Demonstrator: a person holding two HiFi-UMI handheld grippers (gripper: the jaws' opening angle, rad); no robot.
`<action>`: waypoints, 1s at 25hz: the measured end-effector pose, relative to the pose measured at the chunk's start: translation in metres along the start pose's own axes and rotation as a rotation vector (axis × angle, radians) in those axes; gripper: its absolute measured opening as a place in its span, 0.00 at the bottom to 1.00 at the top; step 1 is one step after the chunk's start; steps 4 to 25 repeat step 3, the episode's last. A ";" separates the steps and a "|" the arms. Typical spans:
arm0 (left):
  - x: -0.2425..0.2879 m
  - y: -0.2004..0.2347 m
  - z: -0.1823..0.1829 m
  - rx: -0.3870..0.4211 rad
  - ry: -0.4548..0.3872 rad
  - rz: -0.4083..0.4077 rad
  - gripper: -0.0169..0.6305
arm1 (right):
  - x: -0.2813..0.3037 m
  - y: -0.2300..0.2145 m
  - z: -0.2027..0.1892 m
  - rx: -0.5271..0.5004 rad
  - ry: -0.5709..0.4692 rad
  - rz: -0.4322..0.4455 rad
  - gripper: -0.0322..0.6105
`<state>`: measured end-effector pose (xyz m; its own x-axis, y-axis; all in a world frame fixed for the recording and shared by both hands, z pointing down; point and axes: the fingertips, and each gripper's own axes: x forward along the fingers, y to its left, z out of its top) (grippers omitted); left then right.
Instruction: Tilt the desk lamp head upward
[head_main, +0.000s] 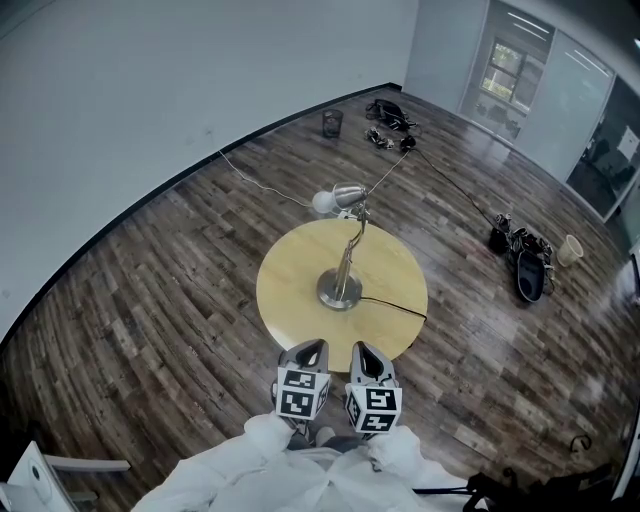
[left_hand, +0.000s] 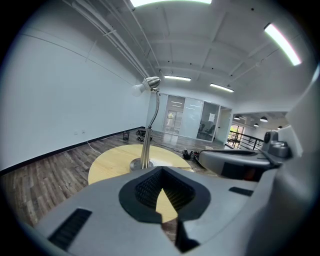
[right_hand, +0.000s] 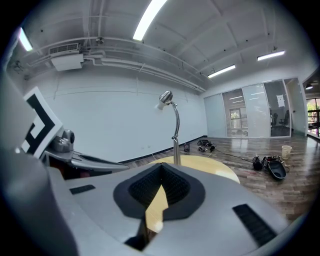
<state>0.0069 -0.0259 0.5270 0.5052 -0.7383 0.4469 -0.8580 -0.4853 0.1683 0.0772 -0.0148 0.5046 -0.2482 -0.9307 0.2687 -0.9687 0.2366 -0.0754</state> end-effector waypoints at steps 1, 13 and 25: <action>0.000 0.001 0.000 0.000 0.000 0.000 0.03 | 0.001 0.000 0.000 0.000 0.000 0.000 0.07; 0.001 0.003 0.001 0.000 0.000 0.001 0.03 | 0.002 0.001 0.000 0.000 0.002 0.000 0.07; 0.001 0.003 0.001 0.000 0.000 0.001 0.03 | 0.002 0.001 0.000 0.000 0.002 0.000 0.07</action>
